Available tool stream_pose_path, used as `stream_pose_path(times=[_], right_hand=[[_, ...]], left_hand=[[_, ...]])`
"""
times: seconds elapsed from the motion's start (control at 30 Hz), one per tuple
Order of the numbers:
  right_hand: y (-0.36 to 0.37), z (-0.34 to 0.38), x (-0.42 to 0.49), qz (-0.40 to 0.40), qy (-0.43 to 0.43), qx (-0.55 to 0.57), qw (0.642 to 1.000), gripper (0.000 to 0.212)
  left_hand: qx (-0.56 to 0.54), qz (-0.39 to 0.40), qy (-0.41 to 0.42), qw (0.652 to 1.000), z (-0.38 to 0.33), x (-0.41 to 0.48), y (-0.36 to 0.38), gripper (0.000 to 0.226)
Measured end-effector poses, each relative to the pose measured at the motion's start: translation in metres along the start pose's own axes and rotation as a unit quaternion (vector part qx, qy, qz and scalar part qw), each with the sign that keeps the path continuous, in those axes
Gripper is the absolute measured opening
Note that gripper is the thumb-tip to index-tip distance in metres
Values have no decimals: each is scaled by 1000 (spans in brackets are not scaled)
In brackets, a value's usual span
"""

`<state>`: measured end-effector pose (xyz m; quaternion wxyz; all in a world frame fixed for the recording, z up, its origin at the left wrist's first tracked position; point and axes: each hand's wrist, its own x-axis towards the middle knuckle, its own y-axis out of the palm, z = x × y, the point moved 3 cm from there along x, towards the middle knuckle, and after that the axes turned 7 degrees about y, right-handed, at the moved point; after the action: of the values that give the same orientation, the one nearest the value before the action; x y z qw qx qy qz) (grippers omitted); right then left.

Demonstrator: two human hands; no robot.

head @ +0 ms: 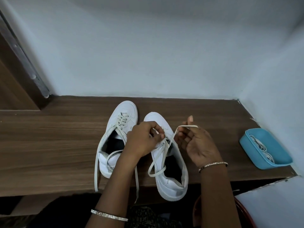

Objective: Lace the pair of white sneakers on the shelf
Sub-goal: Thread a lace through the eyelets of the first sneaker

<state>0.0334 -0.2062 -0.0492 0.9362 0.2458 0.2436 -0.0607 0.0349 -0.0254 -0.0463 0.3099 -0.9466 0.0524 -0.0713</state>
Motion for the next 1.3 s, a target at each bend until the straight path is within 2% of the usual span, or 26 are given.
stream_pose_path(times=[0.1,0.23,0.37,0.5,0.63,0.87,1.03,1.13,1.3], right_hand=[[4,1,-5,45,-14,42,998,9],[11,1,-11,76,-38,41,996,26],[15,0,-15,62,-71,9,995,49],[14,0,-20,70,-66,34,995,74],[20,-7,-18,79,-72,71,992,81],[12,-7,-14,113,-50,152,981,94],[3,-4,-12,119,-16,158,980,102],[-9,-1,-13,77,-1,159,984,91],[-47,5,-10,-85,5,215,973,20]], left_hand=[[2,-6,28,1000,-3,-1,0,9],[36,-20,60,997,-5,-3,1,12],[79,-32,91,992,-7,-4,3,6],[128,-60,128,982,-13,-4,7,5],[148,-69,135,977,-13,-1,11,4],[158,19,138,977,-4,4,23,8],[256,12,164,953,-5,2,26,14],[258,4,159,953,-5,1,24,16],[200,-19,151,968,1,2,18,13]])
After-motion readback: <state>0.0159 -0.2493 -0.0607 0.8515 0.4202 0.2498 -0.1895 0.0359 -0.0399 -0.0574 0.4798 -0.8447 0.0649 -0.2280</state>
